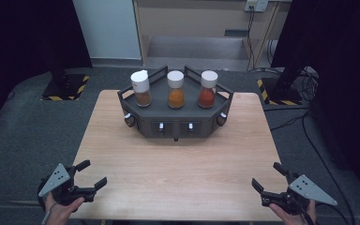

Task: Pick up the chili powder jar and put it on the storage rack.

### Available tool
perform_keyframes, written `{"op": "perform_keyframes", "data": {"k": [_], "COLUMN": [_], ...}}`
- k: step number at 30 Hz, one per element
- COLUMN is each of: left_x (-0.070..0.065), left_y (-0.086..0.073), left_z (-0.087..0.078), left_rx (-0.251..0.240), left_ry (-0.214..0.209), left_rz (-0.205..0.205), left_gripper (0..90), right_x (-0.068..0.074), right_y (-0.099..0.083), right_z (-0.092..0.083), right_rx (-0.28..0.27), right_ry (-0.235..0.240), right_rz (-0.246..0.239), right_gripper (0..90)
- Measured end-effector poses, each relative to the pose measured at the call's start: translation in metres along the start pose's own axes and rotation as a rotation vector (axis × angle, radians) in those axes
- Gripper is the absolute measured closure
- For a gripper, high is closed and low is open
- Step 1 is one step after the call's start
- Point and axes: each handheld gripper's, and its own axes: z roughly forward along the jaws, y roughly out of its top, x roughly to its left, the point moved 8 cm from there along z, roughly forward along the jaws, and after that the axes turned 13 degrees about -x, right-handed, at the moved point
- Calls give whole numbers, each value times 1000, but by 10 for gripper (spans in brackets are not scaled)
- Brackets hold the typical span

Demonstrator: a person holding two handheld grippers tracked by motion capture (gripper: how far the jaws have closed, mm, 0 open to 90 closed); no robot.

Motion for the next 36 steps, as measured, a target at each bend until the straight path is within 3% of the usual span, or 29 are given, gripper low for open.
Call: {"op": "perform_keyframes", "data": {"k": [3,9,19,36], "left_x": [-1,-1,-1,0], "left_y": [0,0,1,1], "left_z": [0,-1,-1,1], "left_rx": [-2,-6,-9,-6], "left_ry": [3,6,-1,-10], "left_rz": [3,3,7,12], "left_gripper": [16,17,17,18], "right_x": [1,3,4,1], "right_y": [-8,-22,-30,-36], "right_z": [0,0,1,4], "right_rx": [8,9,20,34], "right_ry": [-12,-39,-58,-42], "right_rz": [-13,6,0,11], "right_gripper": [57,58,56,56]}}
